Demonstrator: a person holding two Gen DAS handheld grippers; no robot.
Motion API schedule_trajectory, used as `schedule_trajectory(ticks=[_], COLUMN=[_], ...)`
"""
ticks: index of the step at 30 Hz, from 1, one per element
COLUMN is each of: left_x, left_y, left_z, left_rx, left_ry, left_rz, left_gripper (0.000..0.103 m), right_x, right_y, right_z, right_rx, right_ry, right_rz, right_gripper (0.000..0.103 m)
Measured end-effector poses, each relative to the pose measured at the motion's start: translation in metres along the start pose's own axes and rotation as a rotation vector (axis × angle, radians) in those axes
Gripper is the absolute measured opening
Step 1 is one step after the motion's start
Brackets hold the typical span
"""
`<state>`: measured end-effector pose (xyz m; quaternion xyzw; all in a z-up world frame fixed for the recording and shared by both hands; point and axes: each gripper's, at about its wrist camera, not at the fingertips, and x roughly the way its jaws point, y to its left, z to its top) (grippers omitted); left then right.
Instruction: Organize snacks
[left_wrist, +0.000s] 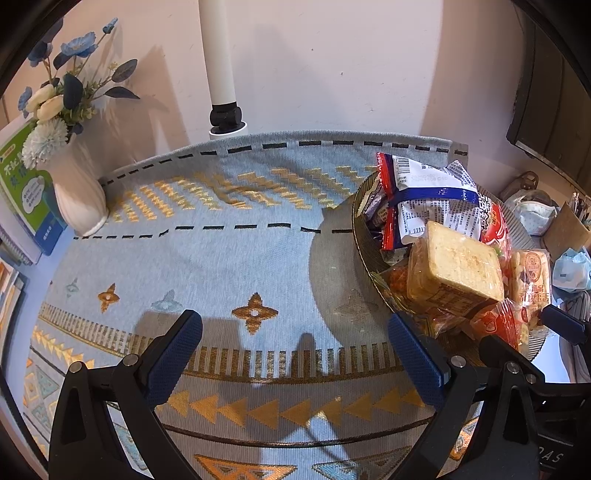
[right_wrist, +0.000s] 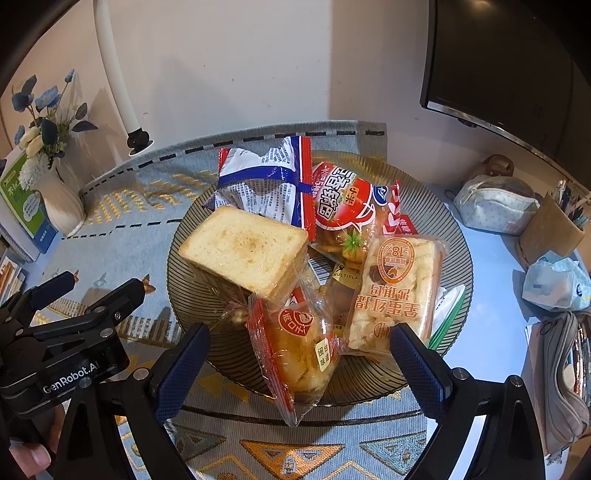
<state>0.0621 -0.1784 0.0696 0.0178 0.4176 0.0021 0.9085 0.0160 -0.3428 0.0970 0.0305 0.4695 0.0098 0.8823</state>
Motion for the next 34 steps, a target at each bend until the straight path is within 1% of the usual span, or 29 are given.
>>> schedule_trajectory(ticks=[21,25,28,34], left_x=[-0.0006,-0.0001,-0.0006,-0.0027], left_y=[0.0009,0.0015,0.0015,0.0013], left_z=[-0.0002,-0.0007,-0.0014,-0.002], left_rx=[-0.006,-0.002,0.008,0.017], left_ry=[-0.001,-0.005,-0.013,-0.021], left_rz=[0.002,0.008,0.026,0.026], left_gripper=[0.101,0.101,0.101,0.101], right_x=[0.0009,0.0011,0.0018,0.0019], right_y=[-0.0006,0.0006,0.0006,0.0033], right_z=[0.0007,0.0006,0.001,0.0003], right_rx=[-0.007,-0.008,-0.008,-0.009], right_ry=[0.004,0.005,0.007,0.01], right_rz=[0.001,-0.001,0.002,-0.003], right_gripper=[0.097,0.097,0.097,0.097])
